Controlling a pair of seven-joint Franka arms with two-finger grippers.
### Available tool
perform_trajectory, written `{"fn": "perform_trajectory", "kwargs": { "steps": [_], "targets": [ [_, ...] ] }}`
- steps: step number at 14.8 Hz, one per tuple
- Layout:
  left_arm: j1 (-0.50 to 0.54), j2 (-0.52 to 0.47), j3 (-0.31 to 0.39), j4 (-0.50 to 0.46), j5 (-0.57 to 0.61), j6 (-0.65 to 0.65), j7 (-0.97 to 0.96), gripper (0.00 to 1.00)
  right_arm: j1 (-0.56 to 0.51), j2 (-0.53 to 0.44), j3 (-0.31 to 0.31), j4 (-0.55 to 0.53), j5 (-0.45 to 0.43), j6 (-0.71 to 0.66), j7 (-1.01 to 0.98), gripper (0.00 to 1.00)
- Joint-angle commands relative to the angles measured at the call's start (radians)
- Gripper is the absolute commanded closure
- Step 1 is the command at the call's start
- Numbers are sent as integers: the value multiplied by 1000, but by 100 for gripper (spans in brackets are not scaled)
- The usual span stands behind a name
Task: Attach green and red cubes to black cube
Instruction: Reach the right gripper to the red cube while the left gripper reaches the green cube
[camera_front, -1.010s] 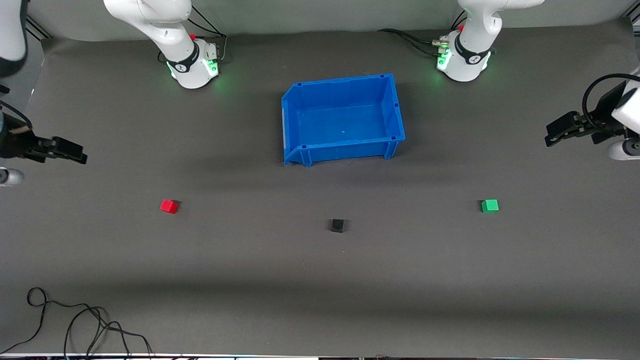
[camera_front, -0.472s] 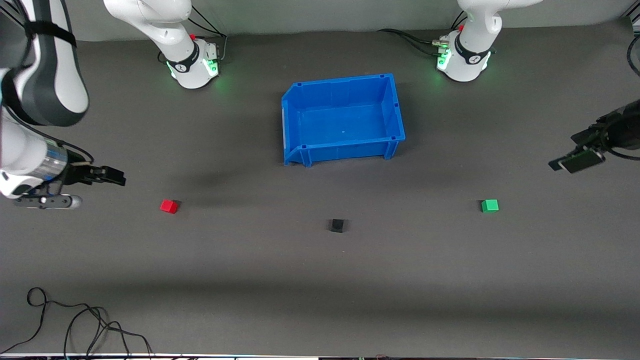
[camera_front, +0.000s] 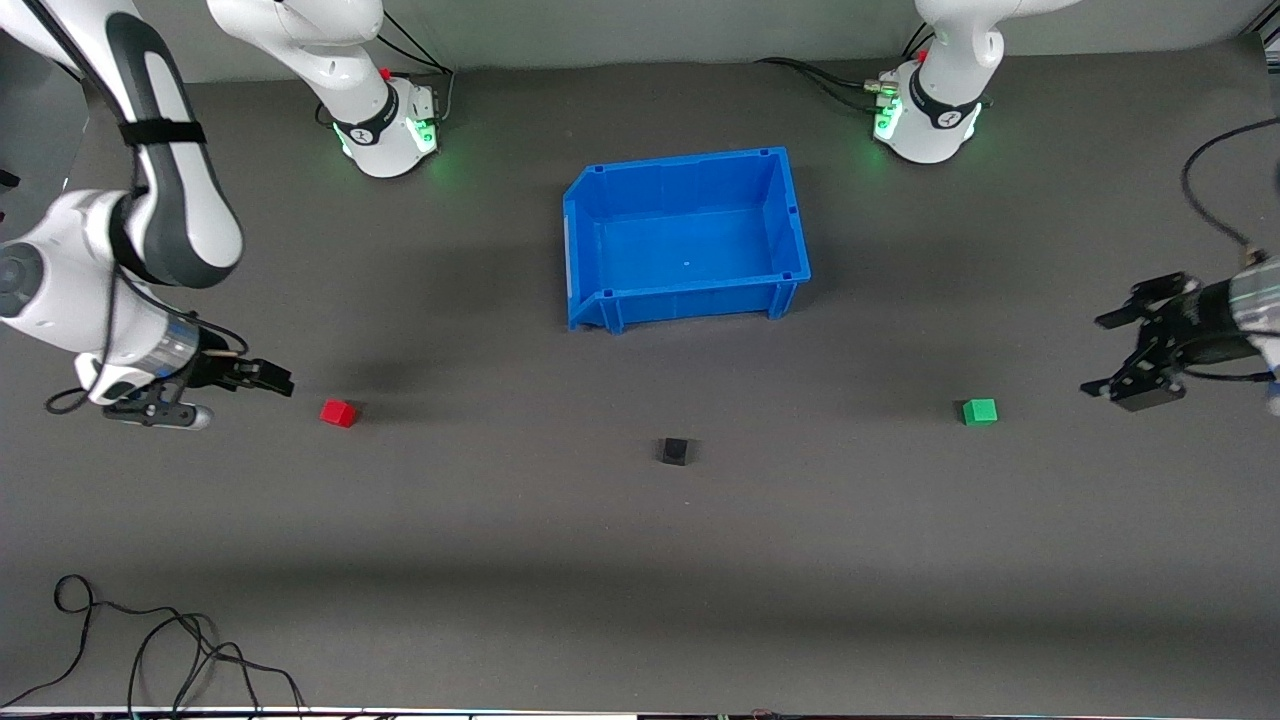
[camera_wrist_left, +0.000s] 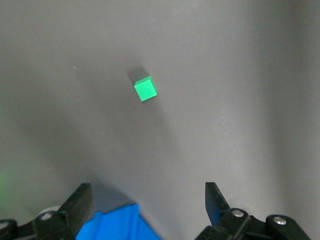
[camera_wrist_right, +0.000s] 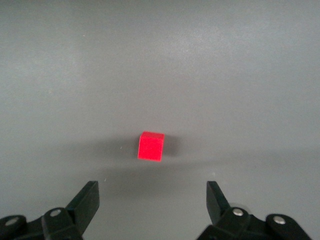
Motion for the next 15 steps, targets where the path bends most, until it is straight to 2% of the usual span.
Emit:
{"fn": "perform_trajectory", "kwargs": {
  "steps": [1,4,8,11,15],
  "targets": [
    [22,-29,-4,-171,-78,154,-45,0,10,53,-5,-16,15,87,0,5],
    [27,19,-4,-276,-141,318,-45,0,10,130,-3,-14,17,190,1,6],
    [22,121,-5,-336,-186,500,-42,0,20,208,-2,-8,74,242,0,11],
    [14,203,-13,-348,-209,623,-33,0,46,243,-2,-10,81,283,0,13],
    [5,261,-19,-348,-241,700,-31,0,46,289,-2,-10,83,346,0,13]
  ]
}}
